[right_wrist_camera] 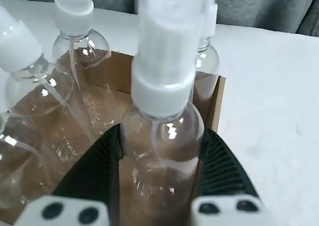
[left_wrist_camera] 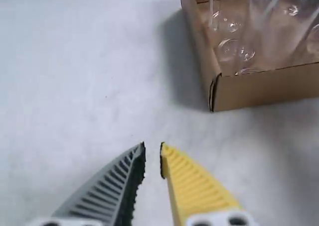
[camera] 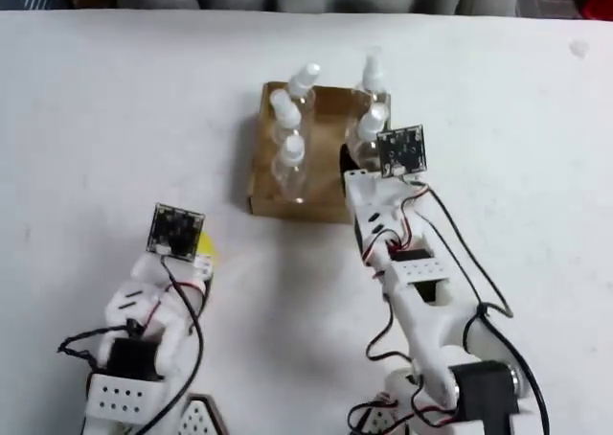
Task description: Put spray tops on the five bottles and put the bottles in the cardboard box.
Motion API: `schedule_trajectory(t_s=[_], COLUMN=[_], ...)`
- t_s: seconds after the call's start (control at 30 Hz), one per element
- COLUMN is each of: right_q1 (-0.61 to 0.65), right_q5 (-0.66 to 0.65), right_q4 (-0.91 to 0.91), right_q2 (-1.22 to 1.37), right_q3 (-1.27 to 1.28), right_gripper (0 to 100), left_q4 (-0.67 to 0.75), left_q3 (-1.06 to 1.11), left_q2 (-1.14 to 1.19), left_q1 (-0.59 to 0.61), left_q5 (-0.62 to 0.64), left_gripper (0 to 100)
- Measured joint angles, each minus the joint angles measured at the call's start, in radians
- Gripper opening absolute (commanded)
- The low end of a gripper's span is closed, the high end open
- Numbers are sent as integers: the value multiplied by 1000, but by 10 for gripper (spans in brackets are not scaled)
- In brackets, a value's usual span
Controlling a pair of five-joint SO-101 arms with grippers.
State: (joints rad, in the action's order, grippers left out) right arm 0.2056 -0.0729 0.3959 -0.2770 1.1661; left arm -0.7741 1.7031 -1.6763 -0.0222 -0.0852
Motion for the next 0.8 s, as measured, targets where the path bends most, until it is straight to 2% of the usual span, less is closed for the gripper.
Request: schedule_trajectory(t_s=[0.33, 0.53, 0.8], right_q1=[0, 0, 0], right_q5=[0, 0, 0], right_q4=[21, 129, 147], right_q2=[54, 54, 54], right_q3=[0, 46, 60], right_gripper=[15, 15, 15], left_q4=[0, 0, 0], left_q3=[0, 0, 0], left_q2=[0, 0, 0], left_q1=[0, 0, 0], left_q5=[0, 0, 0], left_gripper=[57, 57, 57])
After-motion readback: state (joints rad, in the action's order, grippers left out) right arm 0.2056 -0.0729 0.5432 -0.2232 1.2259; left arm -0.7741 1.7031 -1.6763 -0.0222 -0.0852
